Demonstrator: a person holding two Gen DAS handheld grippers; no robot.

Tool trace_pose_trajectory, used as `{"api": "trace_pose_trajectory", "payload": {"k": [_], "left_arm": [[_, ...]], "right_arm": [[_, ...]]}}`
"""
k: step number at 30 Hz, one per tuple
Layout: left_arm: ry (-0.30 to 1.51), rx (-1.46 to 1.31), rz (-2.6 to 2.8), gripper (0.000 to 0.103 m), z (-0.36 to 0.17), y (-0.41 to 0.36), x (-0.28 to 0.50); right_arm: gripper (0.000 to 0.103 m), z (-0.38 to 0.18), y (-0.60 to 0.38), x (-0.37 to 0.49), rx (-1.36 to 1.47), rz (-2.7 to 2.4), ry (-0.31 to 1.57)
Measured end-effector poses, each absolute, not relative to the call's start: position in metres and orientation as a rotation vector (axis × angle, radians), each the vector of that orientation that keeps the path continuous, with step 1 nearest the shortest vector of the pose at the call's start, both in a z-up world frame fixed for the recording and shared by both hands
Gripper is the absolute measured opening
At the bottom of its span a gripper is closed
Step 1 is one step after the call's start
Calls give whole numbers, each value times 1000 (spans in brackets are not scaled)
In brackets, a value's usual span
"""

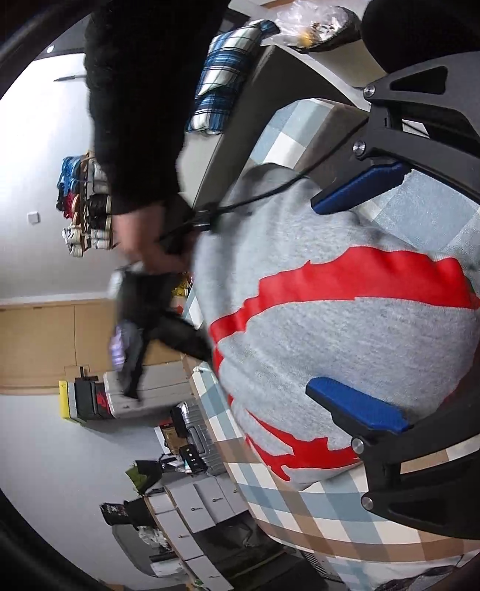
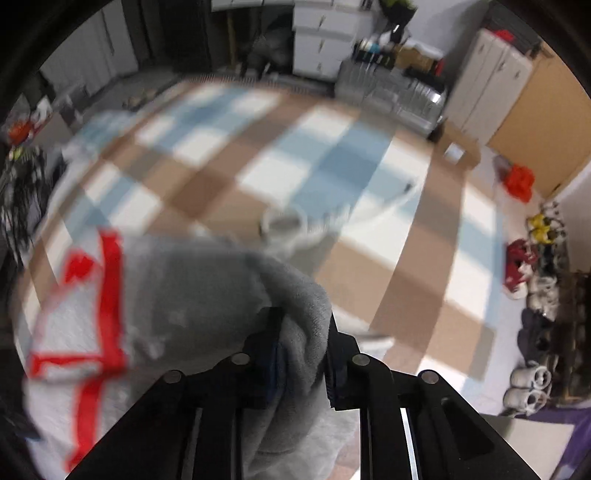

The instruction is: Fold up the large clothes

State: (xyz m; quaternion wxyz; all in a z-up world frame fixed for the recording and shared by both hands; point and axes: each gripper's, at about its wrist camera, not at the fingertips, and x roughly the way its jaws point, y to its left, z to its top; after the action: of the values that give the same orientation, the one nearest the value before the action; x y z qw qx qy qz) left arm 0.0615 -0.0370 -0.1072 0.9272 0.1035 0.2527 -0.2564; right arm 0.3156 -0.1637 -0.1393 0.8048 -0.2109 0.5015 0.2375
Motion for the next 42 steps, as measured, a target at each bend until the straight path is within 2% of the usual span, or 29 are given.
{"api": "trace_pose_trajectory", "payload": {"k": [2,5,6,7,8,10,12,16,19,23,29,34,36,38,42], "left_arm": [[515,221,-516,85,-107,-37,61],[519,180,-523,85,-105,-30,61],[522,171,-528,85,-104,-30,62],[527,143,-543,85,-102,-26,63],[534,111,-558,85,-99,-22,65],[550,34,-588,85,-94,-14,70],[560,-57,-627,85,-91,-3,74],[589,-139,-652,85,-91,2,81],[606,-71,-643,84,-96,-11,80],[592,-46,-661,84,-100,-12,77],[551,0,-597,84,-99,-13,67],[533,-316,-557,85,-66,50,67],[538,-427,-490,87,-65,79,67],[582,-551,-475,87,-79,103,75],[801,-782,-455,87,-134,120,102]], "right_arm": [[22,-136,-173,307,-389,509,1019],[37,-103,-200,296,-200,461,1017],[53,-86,-211,285,-131,463,979],[87,-71,-218,273,-83,477,937],[103,-53,-228,250,-31,506,851],[103,-33,-231,207,-7,572,766],[103,-35,-223,171,-28,623,765],[103,-77,-208,126,-59,643,799],[103,-127,-217,131,12,596,901],[103,-185,-254,156,275,554,1029],[102,-168,-251,157,255,513,994],[103,-102,-263,163,263,537,881],[103,-93,-265,176,276,531,864],[103,-102,-270,194,299,535,928],[103,-160,-279,223,476,590,1144]]}}
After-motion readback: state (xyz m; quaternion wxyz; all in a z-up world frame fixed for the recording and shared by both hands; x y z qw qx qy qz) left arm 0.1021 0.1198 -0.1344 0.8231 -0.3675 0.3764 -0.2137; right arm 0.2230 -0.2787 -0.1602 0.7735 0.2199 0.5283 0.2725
